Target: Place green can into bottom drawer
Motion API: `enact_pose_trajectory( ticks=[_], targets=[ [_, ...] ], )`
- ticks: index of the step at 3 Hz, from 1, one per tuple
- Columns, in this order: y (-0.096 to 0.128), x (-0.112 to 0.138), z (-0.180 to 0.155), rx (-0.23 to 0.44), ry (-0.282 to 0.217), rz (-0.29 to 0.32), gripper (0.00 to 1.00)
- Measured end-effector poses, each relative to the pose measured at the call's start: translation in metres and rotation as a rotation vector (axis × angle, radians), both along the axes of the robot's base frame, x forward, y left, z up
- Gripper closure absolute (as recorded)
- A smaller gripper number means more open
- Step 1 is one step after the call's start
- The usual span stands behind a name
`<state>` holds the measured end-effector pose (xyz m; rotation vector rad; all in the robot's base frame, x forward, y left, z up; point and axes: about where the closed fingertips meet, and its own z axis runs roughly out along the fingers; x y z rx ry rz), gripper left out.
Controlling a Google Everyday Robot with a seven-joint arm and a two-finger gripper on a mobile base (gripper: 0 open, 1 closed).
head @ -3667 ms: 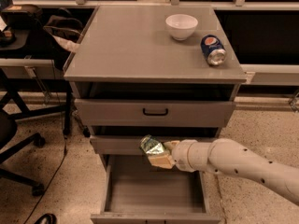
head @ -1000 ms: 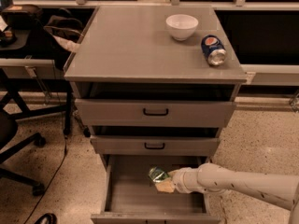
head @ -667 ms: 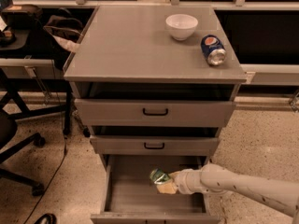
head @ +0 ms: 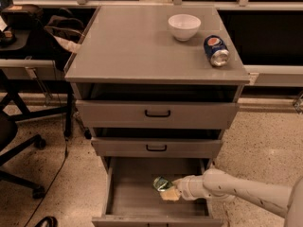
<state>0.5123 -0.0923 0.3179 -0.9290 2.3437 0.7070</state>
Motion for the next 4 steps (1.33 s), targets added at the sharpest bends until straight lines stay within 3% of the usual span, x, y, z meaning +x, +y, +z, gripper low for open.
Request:
enact_pose_trajectory(
  ticks=[1, 2, 4],
  targets=[
    [0.000, 0.000, -0.021, -0.017, 0.046, -0.009, 1.00],
    [0.004, -0.002, -0.020, -0.015, 0.031, -0.004, 1.00],
    [-0.008, 0.003, -0.061, -0.028, 0.057, -0.071, 1.00]
  ],
)
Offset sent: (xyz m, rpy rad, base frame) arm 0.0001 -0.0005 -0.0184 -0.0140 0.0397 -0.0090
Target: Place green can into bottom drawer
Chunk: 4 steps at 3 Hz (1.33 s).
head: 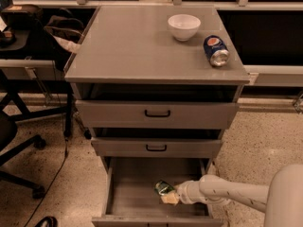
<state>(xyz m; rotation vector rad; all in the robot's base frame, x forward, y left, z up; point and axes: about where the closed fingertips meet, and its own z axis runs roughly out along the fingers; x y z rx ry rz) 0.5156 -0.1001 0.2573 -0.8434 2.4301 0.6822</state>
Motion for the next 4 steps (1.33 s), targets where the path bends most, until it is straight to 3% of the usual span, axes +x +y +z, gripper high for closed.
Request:
enact_pose_trajectory(
  ticks=[1, 4],
  targets=[
    [-0.011, 0.002, -0.034, 0.003, 0.058, -0.039, 1.00],
    [-0.018, 0.003, -0.070, 0.016, 0.133, -0.051, 1.00]
  ],
)
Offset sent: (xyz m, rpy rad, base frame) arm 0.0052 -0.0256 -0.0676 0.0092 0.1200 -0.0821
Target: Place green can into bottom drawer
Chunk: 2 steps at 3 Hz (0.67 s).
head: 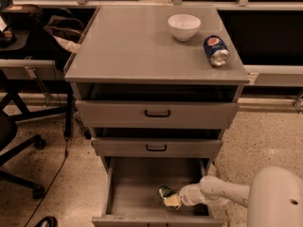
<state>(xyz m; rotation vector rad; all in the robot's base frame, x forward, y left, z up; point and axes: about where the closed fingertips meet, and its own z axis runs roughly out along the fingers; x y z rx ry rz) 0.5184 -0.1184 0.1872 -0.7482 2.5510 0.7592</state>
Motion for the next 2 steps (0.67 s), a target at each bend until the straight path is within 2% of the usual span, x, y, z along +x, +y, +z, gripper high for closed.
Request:
enact_pose_trajectory(
  ticks=[1, 2],
  targets=[
    [0.0003, -0.0005, -0.0071, 0.011, 0.025, 0.012, 0.97],
    [0.0003, -0.0005, -0.0071, 0.011, 0.025, 0.012, 0.74]
  ],
)
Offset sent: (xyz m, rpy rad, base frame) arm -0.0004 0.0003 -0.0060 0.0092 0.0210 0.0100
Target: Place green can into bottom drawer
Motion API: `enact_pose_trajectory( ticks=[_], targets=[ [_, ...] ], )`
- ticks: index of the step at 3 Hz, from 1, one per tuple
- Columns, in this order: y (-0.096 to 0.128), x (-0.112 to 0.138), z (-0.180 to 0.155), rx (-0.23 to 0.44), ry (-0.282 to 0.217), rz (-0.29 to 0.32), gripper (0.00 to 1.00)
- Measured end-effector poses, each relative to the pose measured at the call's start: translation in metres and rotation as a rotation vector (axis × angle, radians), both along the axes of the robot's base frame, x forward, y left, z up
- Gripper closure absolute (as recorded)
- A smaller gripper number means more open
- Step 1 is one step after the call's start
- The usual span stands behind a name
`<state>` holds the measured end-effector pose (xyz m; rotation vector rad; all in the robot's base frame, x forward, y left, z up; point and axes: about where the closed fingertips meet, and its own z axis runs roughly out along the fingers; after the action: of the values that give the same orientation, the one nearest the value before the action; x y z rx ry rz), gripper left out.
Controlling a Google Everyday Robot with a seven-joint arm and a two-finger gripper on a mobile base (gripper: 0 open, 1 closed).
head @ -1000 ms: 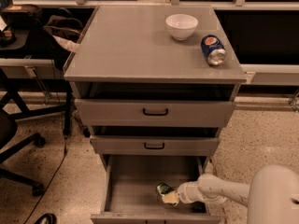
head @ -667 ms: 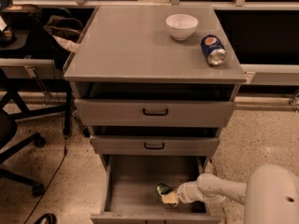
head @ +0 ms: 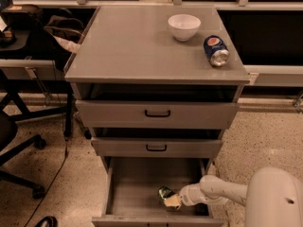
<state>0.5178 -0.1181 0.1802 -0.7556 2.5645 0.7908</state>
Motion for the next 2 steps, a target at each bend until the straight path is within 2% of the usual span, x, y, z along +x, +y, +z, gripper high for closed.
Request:
enact_pose_trajectory(
  ticks=[1, 2],
  targets=[
    [0.0000, 0.0000, 0.0000, 0.000, 0.000, 0.000, 0.43],
    [0.0001, 0.0000, 0.0000, 0.000, 0.000, 0.000, 0.20]
  ],
)
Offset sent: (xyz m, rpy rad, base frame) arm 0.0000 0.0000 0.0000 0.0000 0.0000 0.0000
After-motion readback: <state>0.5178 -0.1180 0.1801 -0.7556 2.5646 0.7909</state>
